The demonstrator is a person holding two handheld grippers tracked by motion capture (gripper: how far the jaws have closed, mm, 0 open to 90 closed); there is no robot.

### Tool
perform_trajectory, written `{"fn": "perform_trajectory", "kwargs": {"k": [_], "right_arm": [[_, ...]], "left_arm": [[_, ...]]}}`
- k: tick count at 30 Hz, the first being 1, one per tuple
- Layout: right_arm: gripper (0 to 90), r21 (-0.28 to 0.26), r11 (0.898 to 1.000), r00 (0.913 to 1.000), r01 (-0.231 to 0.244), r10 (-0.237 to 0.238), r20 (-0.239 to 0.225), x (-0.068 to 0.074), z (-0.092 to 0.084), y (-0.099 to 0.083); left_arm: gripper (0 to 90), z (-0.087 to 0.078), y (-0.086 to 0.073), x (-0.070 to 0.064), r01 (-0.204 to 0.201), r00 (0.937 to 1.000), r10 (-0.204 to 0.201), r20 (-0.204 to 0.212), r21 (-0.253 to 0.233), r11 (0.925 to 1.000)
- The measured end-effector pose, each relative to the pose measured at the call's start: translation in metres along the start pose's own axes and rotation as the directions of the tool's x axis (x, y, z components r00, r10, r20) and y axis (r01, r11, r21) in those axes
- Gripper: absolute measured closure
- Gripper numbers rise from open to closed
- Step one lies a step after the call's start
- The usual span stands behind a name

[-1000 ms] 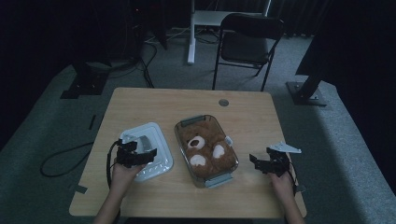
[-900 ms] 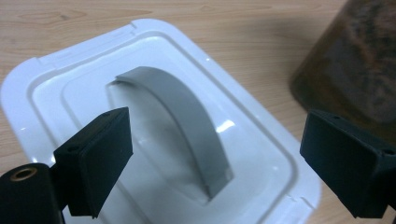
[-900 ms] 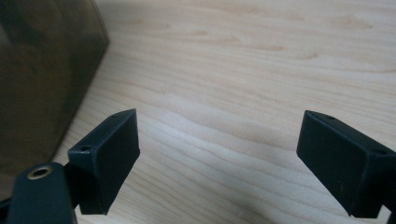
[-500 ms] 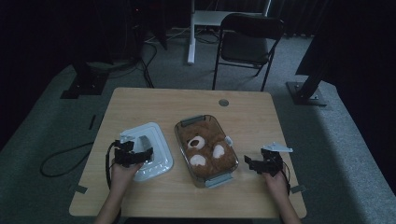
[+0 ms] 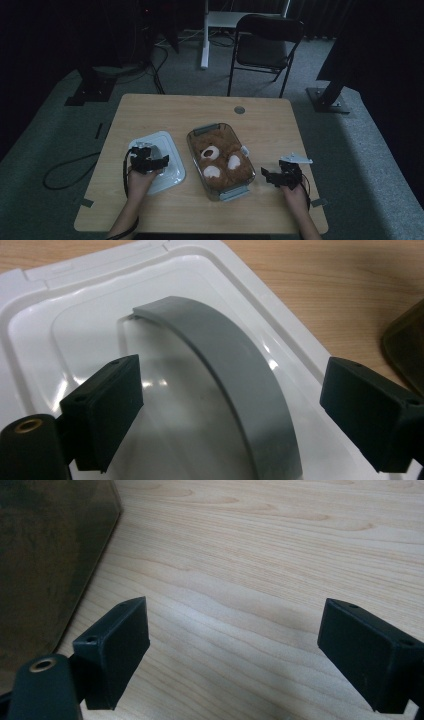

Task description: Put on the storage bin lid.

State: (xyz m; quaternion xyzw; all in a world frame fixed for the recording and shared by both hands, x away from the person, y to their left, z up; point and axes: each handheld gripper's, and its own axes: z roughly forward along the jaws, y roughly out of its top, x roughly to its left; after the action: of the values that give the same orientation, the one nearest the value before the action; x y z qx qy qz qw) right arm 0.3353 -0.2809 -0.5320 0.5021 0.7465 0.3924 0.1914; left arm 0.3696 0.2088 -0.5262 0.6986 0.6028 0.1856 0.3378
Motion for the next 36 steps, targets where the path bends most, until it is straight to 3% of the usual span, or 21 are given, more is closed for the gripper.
{"fn": "perform_trajectory", "kwargs": {"k": [3, 4, 5, 6, 9, 10, 12, 15, 21, 23, 26, 36], "right_arm": [[12.4, 0.001, 1.000, 1.0000, 0.000, 0.000, 0.006, -0.001, 0.000, -0.001], [12.4, 0.001, 1.000, 1.0000, -0.002, 0.002, 0.004, -0.001, -0.001, -0.001], [12.4, 0.001, 1.000, 1.0000, -0.002, 0.002, 0.004, -0.001, -0.001, -0.001], [12.4, -0.003, 1.000, 1.0000, -0.007, 0.007, 0.005, -0.002, -0.001, -0.001], [12.4, -0.009, 1.000, 0.9999, -0.011, 0.011, 0.001, -0.002, -0.002, 0.001], [12.4, -0.009, 1.000, 0.9999, -0.010, 0.010, 0.002, -0.001, -0.002, 0.001], [12.5, -0.009, 1.000, 1.0000, -0.008, 0.008, 0.000, 0.000, -0.002, 0.002], [12.4, -0.009, 1.000, 1.0000, -0.002, 0.002, -0.002, 0.001, -0.002, 0.003], [12.4, -0.008, 1.000, 1.0000, 0.008, -0.009, -0.004, 0.005, -0.001, 0.005], [12.4, -0.009, 1.000, 0.9999, 0.013, -0.013, -0.008, 0.006, 0.000, 0.006], [12.4, -0.006, 1.000, 0.9998, 0.016, -0.016, -0.010, 0.010, 0.002, 0.007], [12.4, -0.014, 0.999, 0.9965, 0.037, -0.038, -0.074, 0.026, 0.009, 0.007]], "left_arm": [[18.1, 0.000, -0.001, -0.001, 0.006, 1.0000, -0.006, 0.001, -0.026, 0.9997], [25.0, 0.000, -0.001, -0.001, 0.006, 1.0000, -0.006, 0.001, -0.026, 0.9997], [25.0, -0.001, -0.001, 0.000, 0.012, 0.9999, -0.012, 0.007, -0.039, 0.9992], [32.4, -0.002, -0.003, 0.002, 0.022, 0.9996, -0.021, 0.020, -0.053, 0.9984], [43.4, -0.002, -0.005, 0.005, 0.034, 0.9991, -0.033, 0.026, -0.054, 0.9980], [46.1, -0.002, -0.005, 0.005, 0.034, 0.9991, -0.033, 0.026, -0.054, 0.9980], [51.4, -0.002, -0.008, 0.007, 0.057, 0.9964, -0.053, 0.066, -0.061, 0.9965], [59.9, -0.002, -0.008, 0.007, 0.057, 0.9959, -0.052, 0.073, -0.067, 0.9961], [66.0, -0.002, -0.009, 0.012, 0.119, 0.9866, -0.110, 0.121, -0.068, 0.9906], [67.6, -0.003, -0.010, 0.017, 0.162, 0.9770, -0.149, 0.153, -0.079, 0.9836], [71.8, -0.006, -0.011, 0.021, 0.196, 0.9675, -0.178, 0.179, -0.090, 0.9764], [73.1, -0.027, -0.006, 0.023, 0.223, 0.9574, -0.192, 0.216, -0.128, 0.9665]]}}
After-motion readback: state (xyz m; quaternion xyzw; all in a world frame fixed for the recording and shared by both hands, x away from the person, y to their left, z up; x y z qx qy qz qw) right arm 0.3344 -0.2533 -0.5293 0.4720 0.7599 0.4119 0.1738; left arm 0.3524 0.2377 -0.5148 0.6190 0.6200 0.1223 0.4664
